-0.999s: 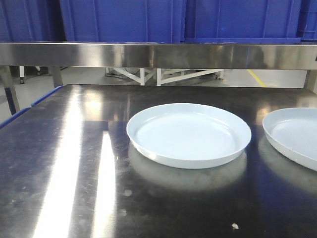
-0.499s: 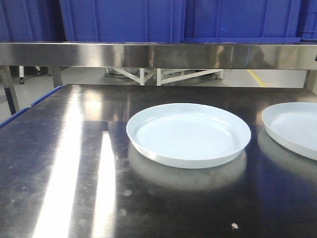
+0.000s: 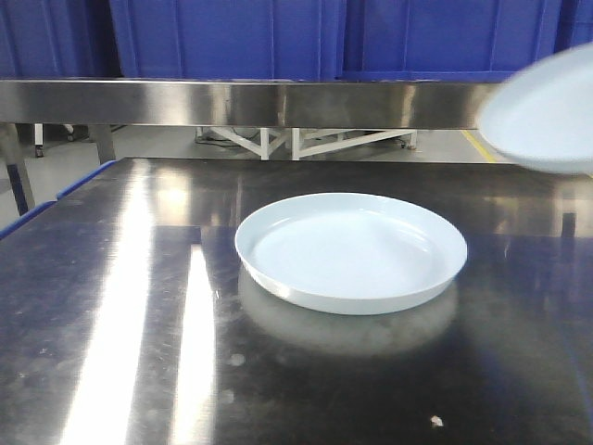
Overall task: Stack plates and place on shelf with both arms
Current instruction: 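Grasp the other white plate with the right gripper and carry it over the first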
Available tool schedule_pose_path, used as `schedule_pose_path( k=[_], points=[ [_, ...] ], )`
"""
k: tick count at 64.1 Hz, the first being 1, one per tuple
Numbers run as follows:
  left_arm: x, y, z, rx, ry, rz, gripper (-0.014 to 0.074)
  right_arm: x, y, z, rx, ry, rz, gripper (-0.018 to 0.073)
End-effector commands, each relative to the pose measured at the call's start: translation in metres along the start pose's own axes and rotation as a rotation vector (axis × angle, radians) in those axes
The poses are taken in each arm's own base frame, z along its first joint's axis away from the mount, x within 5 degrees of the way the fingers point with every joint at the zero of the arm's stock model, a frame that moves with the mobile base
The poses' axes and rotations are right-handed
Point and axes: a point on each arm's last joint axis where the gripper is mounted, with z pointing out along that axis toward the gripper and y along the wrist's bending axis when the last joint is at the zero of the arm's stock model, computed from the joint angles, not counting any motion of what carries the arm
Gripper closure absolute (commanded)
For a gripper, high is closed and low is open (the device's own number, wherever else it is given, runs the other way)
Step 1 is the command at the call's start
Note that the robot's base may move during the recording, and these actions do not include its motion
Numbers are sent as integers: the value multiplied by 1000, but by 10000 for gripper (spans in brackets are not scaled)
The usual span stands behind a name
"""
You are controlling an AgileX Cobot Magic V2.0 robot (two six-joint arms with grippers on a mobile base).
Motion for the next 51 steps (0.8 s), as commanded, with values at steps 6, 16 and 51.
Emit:
schedule_pose_path(
  k=[6, 16, 51],
  points=[
    [-17, -1, -3, 9, -113, -13, 512, -24, 44, -13, -166, -144, -48, 537],
    [-17, -1, -3, 9, -113, -13, 512, -18, 91, -5, -300, -103, -122, 537],
    [-17, -1, -3, 9, -113, -13, 512, 31, 154, 42, -396, 118, -253, 537]
  ],
)
